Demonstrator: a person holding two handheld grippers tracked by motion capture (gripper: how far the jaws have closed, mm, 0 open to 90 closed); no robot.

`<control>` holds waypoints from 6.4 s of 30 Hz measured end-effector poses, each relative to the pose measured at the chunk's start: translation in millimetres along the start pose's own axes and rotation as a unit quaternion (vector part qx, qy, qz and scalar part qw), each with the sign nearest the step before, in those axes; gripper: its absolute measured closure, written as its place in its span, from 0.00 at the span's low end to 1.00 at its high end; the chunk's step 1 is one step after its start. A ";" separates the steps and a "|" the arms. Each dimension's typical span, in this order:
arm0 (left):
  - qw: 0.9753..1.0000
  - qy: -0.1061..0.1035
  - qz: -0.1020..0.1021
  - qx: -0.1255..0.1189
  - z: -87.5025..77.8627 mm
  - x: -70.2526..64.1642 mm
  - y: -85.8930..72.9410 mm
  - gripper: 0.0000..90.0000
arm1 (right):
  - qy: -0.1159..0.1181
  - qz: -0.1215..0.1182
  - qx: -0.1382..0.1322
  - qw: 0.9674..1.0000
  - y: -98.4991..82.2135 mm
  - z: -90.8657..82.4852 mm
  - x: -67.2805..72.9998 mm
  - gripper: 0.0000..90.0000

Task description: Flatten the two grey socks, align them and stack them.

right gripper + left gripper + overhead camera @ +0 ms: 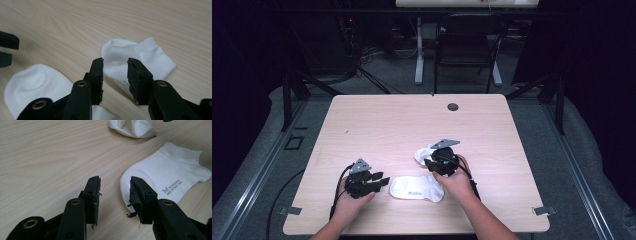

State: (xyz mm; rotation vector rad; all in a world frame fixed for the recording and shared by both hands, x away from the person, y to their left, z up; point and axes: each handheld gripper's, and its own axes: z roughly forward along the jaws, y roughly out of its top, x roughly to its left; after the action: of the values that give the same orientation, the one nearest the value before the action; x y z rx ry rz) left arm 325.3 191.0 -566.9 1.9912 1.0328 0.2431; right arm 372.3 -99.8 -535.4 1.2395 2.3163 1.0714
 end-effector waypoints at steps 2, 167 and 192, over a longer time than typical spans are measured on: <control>1.000 0.000 -0.001 -0.001 -0.2 0.5 0.0 0.67 | 0.002 0.003 0.008 1.000 2.9 5.3 -0.8 0.73; 0.999 0.034 -0.012 0.032 64.8 24.5 39.6 0.98 | -0.001 0.122 0.030 0.992 -44.4 -2.0 -43.1 0.83; 0.999 0.031 -0.017 0.031 65.7 25.5 39.6 0.98 | -0.030 0.103 0.010 0.994 -30.5 11.6 -41.6 0.95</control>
State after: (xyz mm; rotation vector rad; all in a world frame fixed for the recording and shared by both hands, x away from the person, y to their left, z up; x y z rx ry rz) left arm 397.9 158.8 -582.1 2.0303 1.1255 0.2586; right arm 385.2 -138.7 -568.8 1.5235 2.1957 1.0616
